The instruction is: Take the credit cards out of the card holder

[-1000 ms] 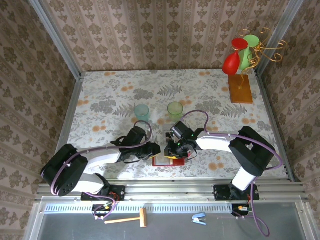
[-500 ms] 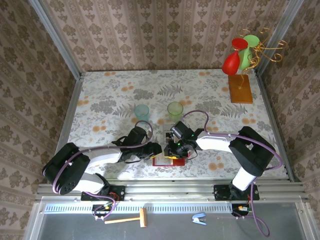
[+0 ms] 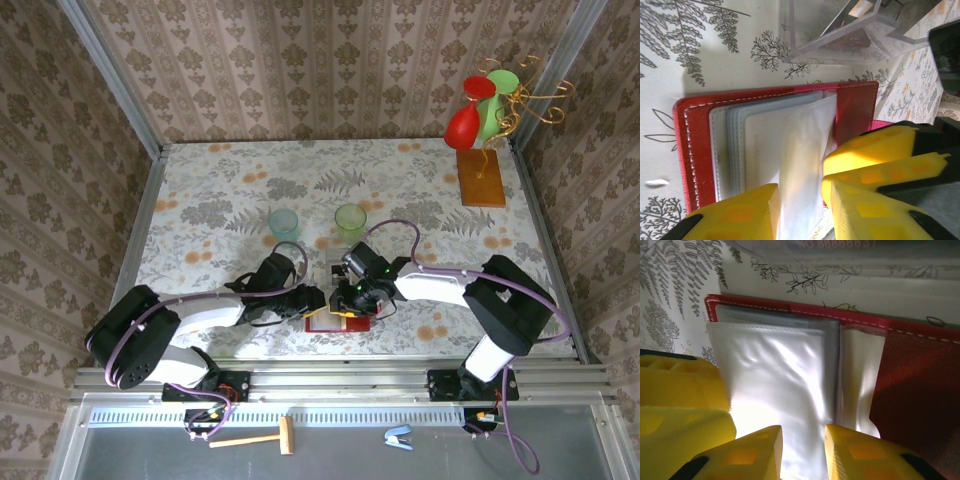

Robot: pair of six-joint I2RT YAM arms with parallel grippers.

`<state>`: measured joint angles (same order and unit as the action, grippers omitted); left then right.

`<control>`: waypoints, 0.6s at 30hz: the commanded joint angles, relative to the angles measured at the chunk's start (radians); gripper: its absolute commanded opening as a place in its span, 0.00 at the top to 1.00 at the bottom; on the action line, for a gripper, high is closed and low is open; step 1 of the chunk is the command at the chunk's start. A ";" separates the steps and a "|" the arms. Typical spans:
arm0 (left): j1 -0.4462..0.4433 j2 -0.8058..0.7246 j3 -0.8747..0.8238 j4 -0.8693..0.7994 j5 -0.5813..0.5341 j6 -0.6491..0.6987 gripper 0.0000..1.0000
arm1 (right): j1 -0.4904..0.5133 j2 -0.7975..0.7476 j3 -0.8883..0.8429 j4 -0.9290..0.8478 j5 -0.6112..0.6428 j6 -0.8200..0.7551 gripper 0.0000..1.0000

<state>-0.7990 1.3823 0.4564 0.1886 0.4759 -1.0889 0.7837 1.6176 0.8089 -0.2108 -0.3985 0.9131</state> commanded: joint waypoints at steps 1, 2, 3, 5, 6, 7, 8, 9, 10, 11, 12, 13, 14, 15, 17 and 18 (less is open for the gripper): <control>-0.008 0.003 0.024 0.018 0.018 -0.014 0.67 | 0.004 -0.073 0.000 -0.078 0.060 -0.006 0.71; -0.010 0.002 0.027 0.018 0.019 -0.011 0.67 | 0.004 -0.089 0.005 -0.096 0.073 -0.010 0.71; -0.012 0.000 0.031 0.016 0.021 -0.010 0.67 | 0.003 -0.102 0.009 -0.113 0.081 -0.015 0.71; -0.016 0.001 0.041 0.010 0.021 -0.007 0.66 | -0.004 -0.133 0.018 -0.154 0.101 -0.028 0.71; -0.018 0.001 0.046 0.008 0.023 -0.005 0.67 | -0.008 -0.147 0.020 -0.168 0.109 -0.033 0.71; -0.020 0.003 0.050 0.005 0.022 -0.004 0.66 | -0.015 -0.162 0.020 -0.182 0.116 -0.039 0.71; -0.022 0.003 0.055 0.003 0.023 -0.005 0.66 | -0.022 -0.178 0.018 -0.193 0.121 -0.044 0.71; -0.024 0.003 0.058 0.002 0.023 -0.004 0.66 | -0.032 -0.192 0.015 -0.202 0.125 -0.048 0.71; -0.027 0.005 0.063 0.002 0.024 -0.003 0.66 | -0.043 -0.207 0.010 -0.211 0.128 -0.052 0.71; -0.029 0.005 0.068 0.000 0.024 -0.003 0.65 | -0.052 -0.218 0.002 -0.218 0.129 -0.057 0.71; -0.031 0.008 0.072 -0.002 0.023 -0.002 0.65 | -0.063 -0.219 -0.005 -0.222 0.130 -0.060 0.71; -0.032 0.012 0.076 -0.002 0.023 -0.003 0.64 | -0.075 -0.254 -0.013 -0.226 0.129 -0.063 0.71; -0.037 0.016 0.082 -0.002 0.022 -0.003 0.64 | -0.086 -0.265 -0.021 -0.232 0.130 -0.068 0.70; -0.039 0.021 0.087 -0.002 0.023 -0.002 0.63 | -0.096 -0.274 -0.027 -0.236 0.130 -0.071 0.71; -0.050 0.035 0.101 0.000 0.023 -0.003 0.62 | -0.119 -0.293 -0.041 -0.242 0.130 -0.078 0.71; -0.053 0.043 0.109 0.004 0.024 -0.003 0.62 | -0.128 -0.301 -0.048 -0.243 0.131 -0.080 0.71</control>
<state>-0.8375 1.4029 0.5255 0.1875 0.4839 -1.0893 0.6735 1.3453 0.7868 -0.4007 -0.2947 0.8577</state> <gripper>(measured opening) 0.378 0.295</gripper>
